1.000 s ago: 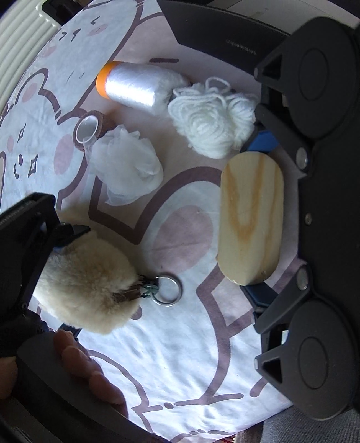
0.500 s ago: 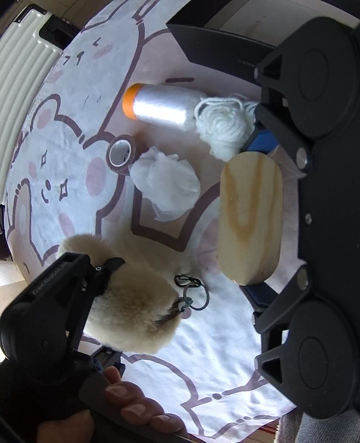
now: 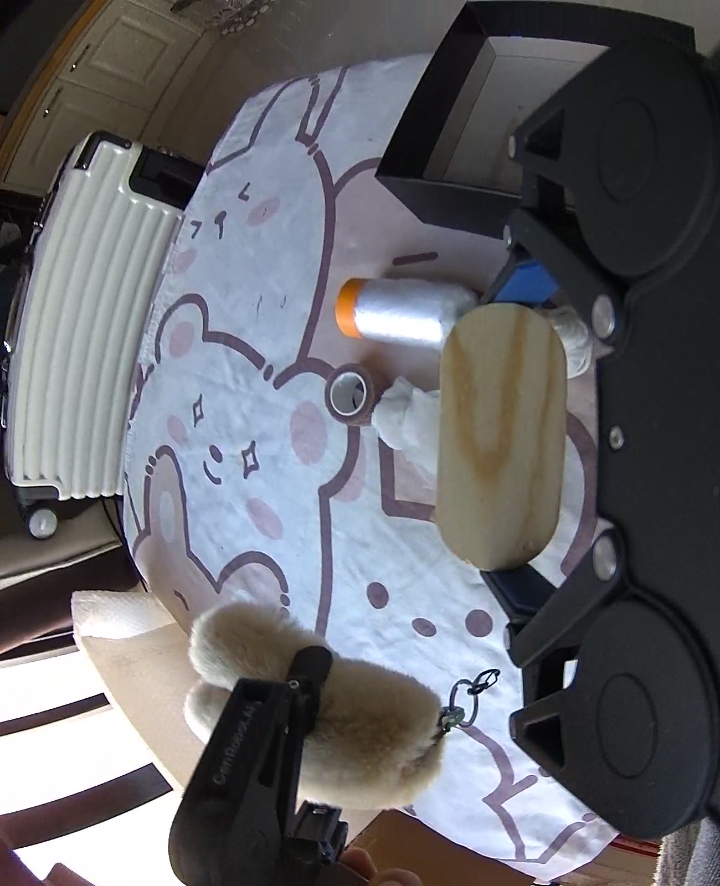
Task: Organize objects
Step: 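Lift the plush with left tool while right tool carries the board toward the black box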
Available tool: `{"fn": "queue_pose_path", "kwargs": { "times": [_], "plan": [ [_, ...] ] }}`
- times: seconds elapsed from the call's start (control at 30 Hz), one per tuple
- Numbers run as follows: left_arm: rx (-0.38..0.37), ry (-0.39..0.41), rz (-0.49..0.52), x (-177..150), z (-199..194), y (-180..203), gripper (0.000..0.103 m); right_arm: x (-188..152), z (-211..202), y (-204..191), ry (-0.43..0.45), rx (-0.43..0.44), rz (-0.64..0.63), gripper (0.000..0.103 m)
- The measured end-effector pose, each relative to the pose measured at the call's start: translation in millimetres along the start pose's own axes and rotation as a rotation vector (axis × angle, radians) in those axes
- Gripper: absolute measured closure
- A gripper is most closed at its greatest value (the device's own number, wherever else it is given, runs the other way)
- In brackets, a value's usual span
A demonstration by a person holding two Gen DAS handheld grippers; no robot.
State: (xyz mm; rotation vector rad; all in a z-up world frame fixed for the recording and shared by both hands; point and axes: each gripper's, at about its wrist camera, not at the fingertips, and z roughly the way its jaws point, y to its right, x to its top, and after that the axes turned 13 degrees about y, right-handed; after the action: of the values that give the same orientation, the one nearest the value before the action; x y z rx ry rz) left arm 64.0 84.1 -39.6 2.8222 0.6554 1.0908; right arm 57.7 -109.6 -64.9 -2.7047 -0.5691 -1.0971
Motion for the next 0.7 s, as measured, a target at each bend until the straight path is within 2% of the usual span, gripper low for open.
{"fn": "queue_pose_path", "kwargs": {
  "times": [0.47, 0.7],
  "plan": [
    [-0.041, 0.137, 0.142, 0, -69, 9, 0.049, 18, -65, 18, 0.173, -0.107, 0.106, 0.009],
    [-0.075, 0.164, 0.203, -5, -85, 14, 0.049, 26, -89, 19, 0.235, -0.156, 0.139, 0.01]
  ]
}}
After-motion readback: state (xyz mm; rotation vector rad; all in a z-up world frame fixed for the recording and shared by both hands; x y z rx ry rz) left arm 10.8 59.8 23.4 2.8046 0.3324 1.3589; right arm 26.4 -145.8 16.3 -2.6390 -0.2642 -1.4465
